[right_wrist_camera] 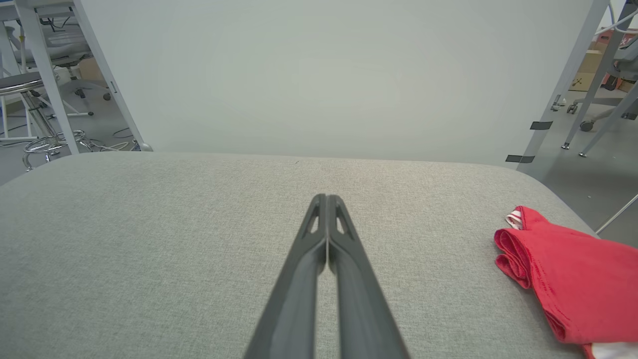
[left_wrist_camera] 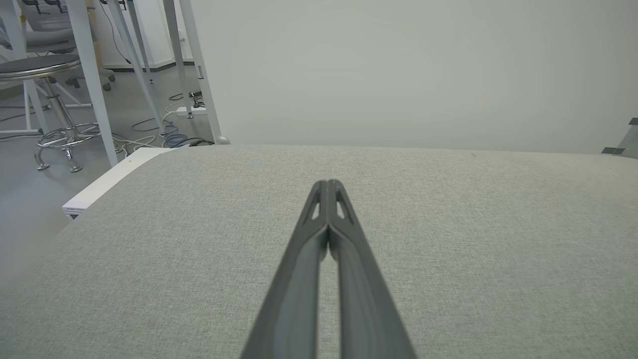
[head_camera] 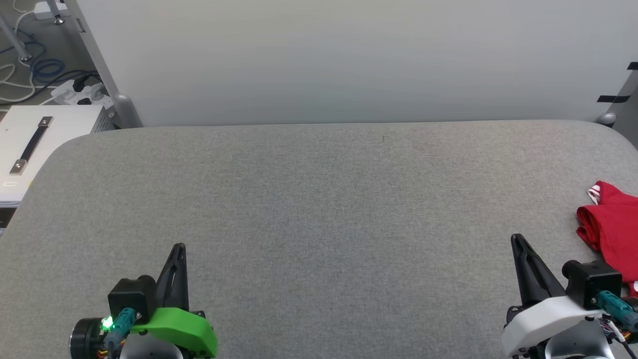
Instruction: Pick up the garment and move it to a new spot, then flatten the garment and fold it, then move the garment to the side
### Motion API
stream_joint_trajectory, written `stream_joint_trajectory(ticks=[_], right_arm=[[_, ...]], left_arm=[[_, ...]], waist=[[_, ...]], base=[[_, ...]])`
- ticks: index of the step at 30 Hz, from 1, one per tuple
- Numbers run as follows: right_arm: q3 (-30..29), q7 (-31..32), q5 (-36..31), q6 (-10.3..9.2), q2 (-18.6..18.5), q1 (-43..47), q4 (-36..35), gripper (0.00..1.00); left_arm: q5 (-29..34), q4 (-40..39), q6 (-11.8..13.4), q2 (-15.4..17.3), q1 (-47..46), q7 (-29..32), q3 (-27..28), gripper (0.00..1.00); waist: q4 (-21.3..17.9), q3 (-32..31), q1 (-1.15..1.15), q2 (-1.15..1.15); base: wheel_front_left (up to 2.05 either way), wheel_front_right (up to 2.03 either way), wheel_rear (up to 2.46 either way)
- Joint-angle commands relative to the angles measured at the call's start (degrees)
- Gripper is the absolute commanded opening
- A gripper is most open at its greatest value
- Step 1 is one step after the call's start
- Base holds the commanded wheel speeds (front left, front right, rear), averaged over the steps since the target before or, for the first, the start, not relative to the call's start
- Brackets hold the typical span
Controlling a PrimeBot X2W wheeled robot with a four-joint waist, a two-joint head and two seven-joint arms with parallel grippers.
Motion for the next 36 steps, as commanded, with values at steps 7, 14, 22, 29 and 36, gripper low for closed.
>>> stream_joint_trajectory(ticks=[7, 14, 22, 29, 36], right_arm=[[0.27, -0.79, -0.96, -0.03, 0.14, -1.25, 1.11, 0.00], [0.34, -1.00, -1.32, -0.04, 0.16, -1.64, 1.77, 0.00], [0.42, -1.24, -1.74, -0.04, 0.18, -2.08, 2.53, 0.00], [0.50, -1.45, -2.12, -0.05, 0.20, -2.48, 3.20, 0.00], [0.57, -1.66, -2.49, -0.05, 0.22, -2.88, 3.88, 0.00]], left_arm=[[2.50, -0.57, -1.29, -1.62, -0.78, 0.98, 1.50, 0.00], [4.01, -0.73, -2.01, -2.65, -0.91, 1.67, 2.48, 0.00], [5.75, -0.93, -2.84, -3.85, -1.06, 2.48, 3.61, 0.00], [7.31, -1.10, -3.59, -4.92, -1.19, 3.19, 4.61, 0.00], [8.86, -1.27, -4.33, -5.98, -1.33, 3.91, 5.62, 0.00]], waist=[[-0.02, 0.21, 0.00, 0.00], [-0.04, 0.38, 0.00, 0.00], [-0.07, 0.58, 0.00, 0.00], [-0.09, 0.76, 0.00, 0.00], [-0.11, 0.94, 0.00, 0.00]], base=[[0.00, 0.00, 0.00], [0.00, 0.00, 0.00], [0.00, 0.00, 0.00], [0.00, 0.00, 0.00], [0.00, 0.00, 0.00]])
